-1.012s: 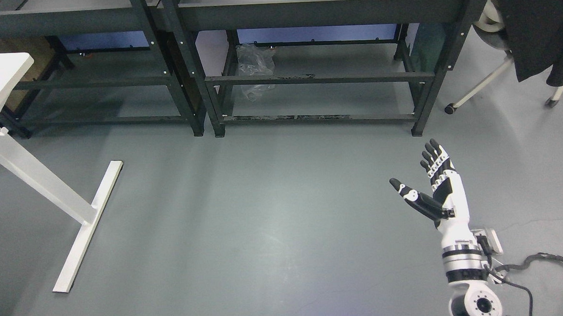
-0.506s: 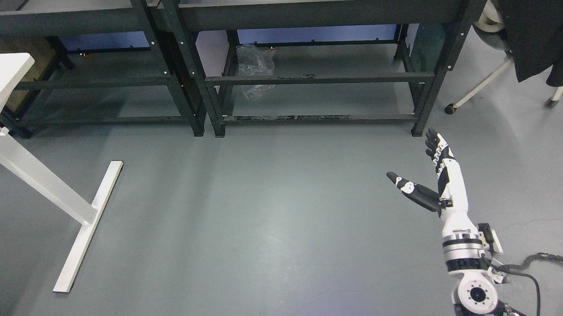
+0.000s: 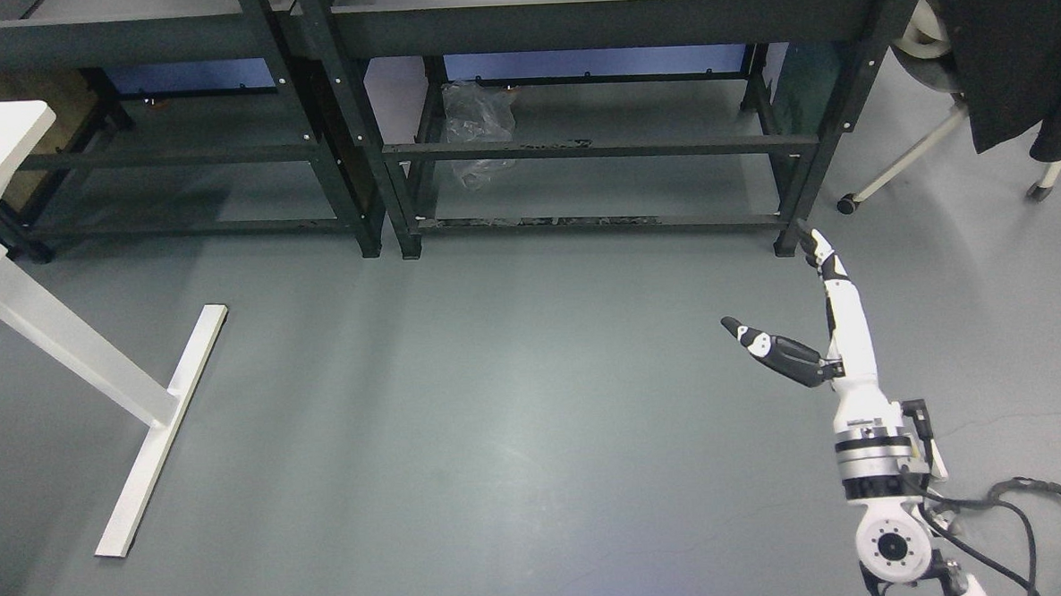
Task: Pick pink block from left shelf to tray
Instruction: 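Drive toward the shelf, raising the right hand toward the green tray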
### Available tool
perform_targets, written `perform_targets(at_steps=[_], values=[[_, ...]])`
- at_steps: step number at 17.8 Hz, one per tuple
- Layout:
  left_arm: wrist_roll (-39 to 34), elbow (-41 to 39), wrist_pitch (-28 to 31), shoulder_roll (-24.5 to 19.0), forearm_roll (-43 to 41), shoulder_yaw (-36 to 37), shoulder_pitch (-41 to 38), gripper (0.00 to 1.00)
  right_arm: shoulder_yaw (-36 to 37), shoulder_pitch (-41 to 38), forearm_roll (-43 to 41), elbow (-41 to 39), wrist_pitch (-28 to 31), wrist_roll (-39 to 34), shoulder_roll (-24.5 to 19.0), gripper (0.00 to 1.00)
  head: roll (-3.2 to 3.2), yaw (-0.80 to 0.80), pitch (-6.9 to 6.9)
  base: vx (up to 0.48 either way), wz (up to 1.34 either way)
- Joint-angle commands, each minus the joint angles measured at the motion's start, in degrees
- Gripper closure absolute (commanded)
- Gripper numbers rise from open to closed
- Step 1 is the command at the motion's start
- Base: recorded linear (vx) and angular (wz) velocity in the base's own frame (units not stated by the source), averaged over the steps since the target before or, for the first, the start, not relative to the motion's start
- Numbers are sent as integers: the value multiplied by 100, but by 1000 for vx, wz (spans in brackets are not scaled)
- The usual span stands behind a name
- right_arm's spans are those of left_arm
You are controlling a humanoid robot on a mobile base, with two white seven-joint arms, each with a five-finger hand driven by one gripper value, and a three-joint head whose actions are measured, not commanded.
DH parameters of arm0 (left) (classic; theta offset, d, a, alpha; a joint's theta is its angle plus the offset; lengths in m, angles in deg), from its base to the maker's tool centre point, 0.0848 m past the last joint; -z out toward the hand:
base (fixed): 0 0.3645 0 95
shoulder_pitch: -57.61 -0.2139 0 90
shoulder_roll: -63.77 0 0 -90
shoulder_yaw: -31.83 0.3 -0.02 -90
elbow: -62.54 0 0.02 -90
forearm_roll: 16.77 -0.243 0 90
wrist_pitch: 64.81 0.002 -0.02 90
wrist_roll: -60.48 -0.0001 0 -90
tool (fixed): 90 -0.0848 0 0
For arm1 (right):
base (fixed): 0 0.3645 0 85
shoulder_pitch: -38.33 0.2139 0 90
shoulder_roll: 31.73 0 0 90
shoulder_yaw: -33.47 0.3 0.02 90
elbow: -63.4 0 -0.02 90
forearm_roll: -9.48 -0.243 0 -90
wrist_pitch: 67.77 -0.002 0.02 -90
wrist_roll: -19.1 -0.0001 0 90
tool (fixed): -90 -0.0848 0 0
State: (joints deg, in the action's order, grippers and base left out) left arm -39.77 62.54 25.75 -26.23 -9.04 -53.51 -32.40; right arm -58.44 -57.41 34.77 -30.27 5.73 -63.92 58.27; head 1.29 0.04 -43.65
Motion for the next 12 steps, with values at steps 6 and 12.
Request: perform_targets(at_steps=[6,12], values=[[-4,-100,-3,-100,0,0,168,0,-55,144,4343,-10,-117,155,324,0,0,0,0,122,-73],[-4,-100,-3,-100,0,0,176,0,-99,258,4441,-10,-152,217,430,1,0,0,0,172,-87]])
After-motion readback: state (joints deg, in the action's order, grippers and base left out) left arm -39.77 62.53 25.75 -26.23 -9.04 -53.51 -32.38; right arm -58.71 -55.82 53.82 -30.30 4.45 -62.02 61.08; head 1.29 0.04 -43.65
